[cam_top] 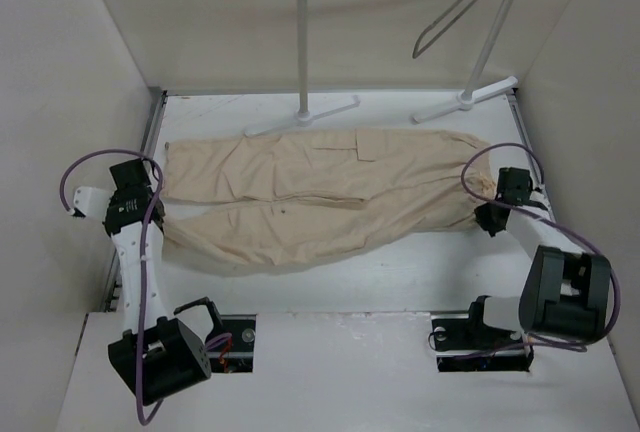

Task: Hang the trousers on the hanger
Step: Fold the trousers at the center of the board.

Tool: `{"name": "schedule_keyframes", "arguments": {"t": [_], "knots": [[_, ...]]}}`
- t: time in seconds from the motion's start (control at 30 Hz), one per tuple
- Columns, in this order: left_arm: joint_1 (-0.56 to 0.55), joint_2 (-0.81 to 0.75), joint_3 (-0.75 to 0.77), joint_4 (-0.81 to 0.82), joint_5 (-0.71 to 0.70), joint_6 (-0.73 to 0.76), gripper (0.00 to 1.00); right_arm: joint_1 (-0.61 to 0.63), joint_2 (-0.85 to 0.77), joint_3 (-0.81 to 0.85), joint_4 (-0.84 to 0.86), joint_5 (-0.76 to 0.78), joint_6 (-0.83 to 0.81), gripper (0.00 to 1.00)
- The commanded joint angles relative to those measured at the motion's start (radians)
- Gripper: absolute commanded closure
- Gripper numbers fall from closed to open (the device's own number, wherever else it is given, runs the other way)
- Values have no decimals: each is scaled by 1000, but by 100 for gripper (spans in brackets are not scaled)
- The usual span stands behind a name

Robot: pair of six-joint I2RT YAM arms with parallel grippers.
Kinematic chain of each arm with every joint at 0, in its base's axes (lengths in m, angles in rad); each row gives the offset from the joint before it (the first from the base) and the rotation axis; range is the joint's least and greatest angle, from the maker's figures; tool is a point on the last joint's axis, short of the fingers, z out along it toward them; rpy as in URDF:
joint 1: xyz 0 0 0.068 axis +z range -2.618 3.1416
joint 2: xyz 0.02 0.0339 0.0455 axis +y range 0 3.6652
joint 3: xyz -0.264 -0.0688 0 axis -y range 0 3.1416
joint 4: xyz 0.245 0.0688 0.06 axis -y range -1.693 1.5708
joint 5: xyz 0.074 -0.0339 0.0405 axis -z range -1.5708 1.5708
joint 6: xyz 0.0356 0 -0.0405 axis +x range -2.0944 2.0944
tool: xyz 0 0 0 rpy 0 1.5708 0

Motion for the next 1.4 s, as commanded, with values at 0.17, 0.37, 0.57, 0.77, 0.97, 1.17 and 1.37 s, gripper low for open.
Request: {"name": "schedule_keyframes", "arguments": {"t": [0.17, 0.37, 0.57, 0.77, 0.97, 1.17, 1.37], "knots": [[-92, -28, 97, -117, -207, 169, 100, -25, -502, -62, -255, 5, -24, 100], [-106, 93, 264, -41, -273, 248, 100, -22, -408, 137, -237, 28, -59, 100], [-86, 351, 465, 54, -265, 233, 100, 35, -104, 437, -160, 67, -72, 99], [-86, 660, 761, 54, -252, 267, 100, 63, 195, 724, -151, 60, -107, 99], [-104, 917, 983, 56, -267, 342, 100, 64, 476, 949, -169, 12, -125, 99], [-107, 1128, 1178, 54, -279, 396, 99, 64, 701, 1188, -200, -18, -133, 99], [-127, 1245, 1289, 134, -279, 463, 98, 64, 810, 1294, -210, -21, -119, 95]]}}
